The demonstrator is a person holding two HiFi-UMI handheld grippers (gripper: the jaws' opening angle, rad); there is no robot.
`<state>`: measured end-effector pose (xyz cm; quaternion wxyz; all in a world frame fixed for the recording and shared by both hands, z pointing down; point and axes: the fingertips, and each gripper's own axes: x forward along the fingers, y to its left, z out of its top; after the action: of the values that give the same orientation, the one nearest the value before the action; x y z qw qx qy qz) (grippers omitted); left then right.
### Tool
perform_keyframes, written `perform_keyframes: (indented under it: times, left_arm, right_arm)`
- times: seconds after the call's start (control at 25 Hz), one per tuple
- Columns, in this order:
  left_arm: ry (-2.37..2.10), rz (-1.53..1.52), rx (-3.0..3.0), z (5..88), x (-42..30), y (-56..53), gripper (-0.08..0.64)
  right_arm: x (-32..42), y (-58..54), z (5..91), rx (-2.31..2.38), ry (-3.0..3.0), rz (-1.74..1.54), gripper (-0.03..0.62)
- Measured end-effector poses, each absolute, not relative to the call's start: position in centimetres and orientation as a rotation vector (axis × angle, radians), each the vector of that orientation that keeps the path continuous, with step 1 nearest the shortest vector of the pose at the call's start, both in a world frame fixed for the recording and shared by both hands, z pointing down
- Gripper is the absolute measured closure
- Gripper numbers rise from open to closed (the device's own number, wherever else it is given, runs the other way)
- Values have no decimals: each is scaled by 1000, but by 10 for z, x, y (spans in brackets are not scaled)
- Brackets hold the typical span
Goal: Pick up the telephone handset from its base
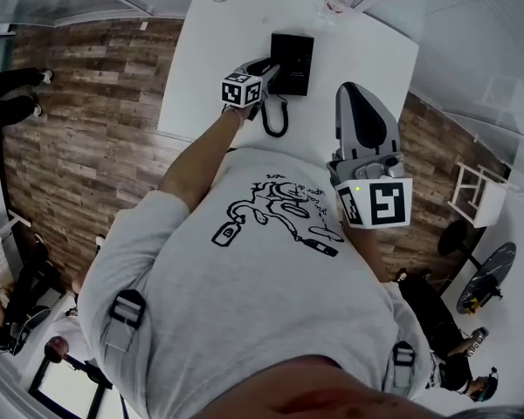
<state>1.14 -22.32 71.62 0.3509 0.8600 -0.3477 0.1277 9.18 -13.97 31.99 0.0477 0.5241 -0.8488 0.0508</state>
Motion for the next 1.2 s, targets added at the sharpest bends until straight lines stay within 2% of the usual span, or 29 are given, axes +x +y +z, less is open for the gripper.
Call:
perform_keyframes:
  times: [0.32,0.96,1.2]
  left_arm:
    - [-907,226,2180,708,5,-223,479]
    - [-854,75,2194,681,9,-222,491]
    - [-846,9,2243,643,10,-216,492]
  right_arm:
    - [88,-139,321,1601,-2596,161,583]
    - [86,-133,317,1612,-2602,152,584]
    - [88,-130,315,1620,-2602,143,584]
